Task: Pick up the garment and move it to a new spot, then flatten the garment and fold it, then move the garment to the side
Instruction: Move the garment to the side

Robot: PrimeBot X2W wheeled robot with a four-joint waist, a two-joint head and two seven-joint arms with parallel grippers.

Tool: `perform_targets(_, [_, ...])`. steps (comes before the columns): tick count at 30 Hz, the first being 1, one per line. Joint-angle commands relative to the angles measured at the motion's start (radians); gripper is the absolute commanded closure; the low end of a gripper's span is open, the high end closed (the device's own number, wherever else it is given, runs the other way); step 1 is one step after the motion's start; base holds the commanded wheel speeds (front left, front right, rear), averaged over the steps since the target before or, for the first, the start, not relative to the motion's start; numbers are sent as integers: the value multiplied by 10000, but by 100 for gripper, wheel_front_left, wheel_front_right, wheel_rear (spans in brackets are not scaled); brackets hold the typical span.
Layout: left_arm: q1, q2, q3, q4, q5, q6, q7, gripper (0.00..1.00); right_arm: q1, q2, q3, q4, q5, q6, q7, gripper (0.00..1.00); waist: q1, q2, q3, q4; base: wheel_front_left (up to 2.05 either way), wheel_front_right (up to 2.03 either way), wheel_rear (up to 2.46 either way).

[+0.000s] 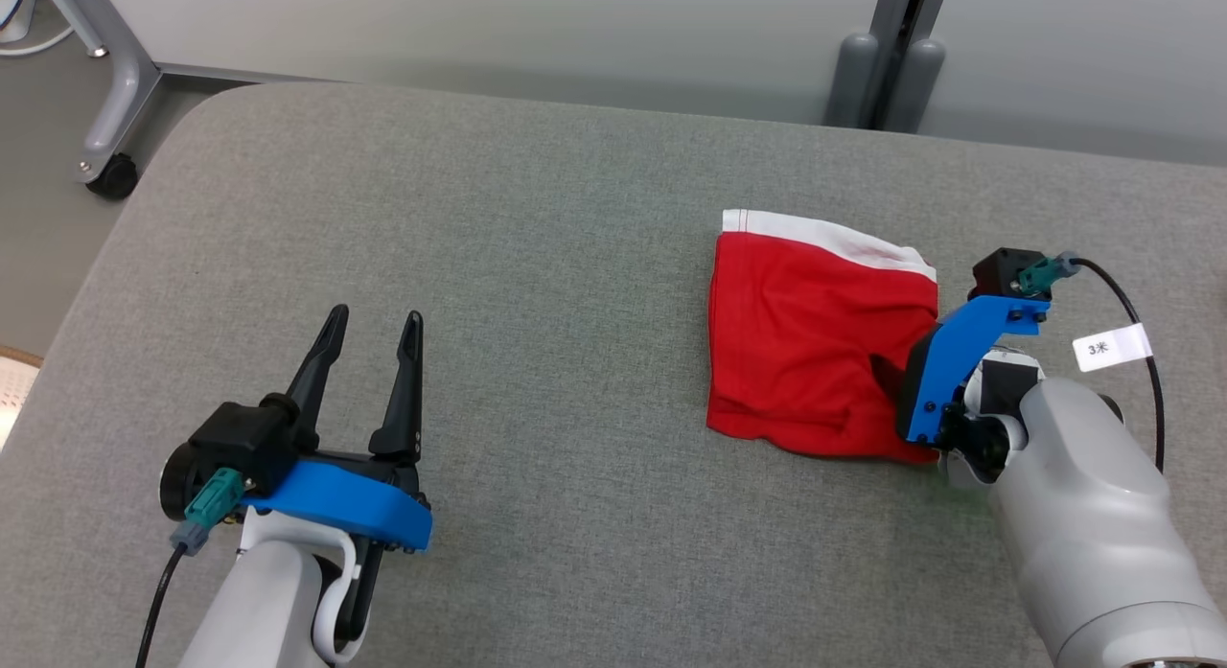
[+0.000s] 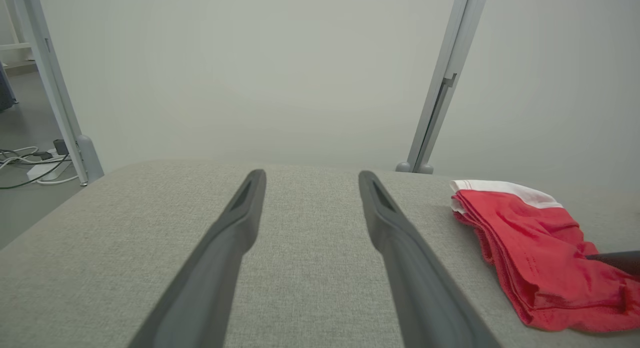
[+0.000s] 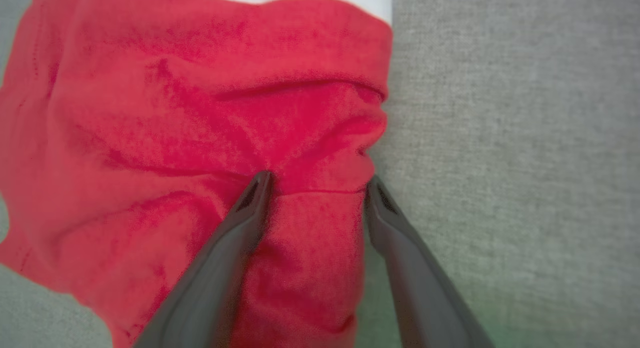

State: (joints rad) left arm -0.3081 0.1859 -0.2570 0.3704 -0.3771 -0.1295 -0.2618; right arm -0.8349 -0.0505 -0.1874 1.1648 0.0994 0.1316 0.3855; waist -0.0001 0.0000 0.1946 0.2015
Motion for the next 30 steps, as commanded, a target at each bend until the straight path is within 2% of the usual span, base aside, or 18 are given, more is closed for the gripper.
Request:
perform_targets(1, [168,-4,55,28,-8,-9,-41,0,189,7,125,584,-181,-16,36,100,1,0,-90,-70,0,0,0])
perform_targets(4, [228,10,56,30,-34,-9,-41,0,5,11,398,724,-334,-16,31,100,1,0,-166,-170,0,0,0])
perform_targets(8, [396,47,156,-26,-62,-9,-41,0,-514,-111,987,575,-1171,-18,-171,100,1,0,-282,-518,0,0,0])
perform_targets(13, [638,30,426,-303,-33,-10,-41,0,-1418,-108,2536,281,-1846,-10,-143,100,1,0,-373,-1213,0,0,0])
perform_targets(17, [850,-23,727,-669,77,-10,-41,0,-2108,-261,4029,215,-1545,-13,-124,100,1,0,-327,-1946,0,0,0])
perform_targets(22, [685,-14,727,-909,187,-10,-41,0,-2594,-816,5912,-98,-1051,-10,-437,100,1,0,-113,-2792,0,0,0])
perform_targets(25, [557,60,668,-1028,260,-10,-41,0,-2879,-1508,7090,-370,-600,-13,-620,100,1,0,101,-3229,0,0,0])
perform_targets(30, [264,234,623,-1209,321,-10,-41,0,-3380,-2703,8433,-1094,346,-13,-923,100,1,0,673,-3855,0,0,0])
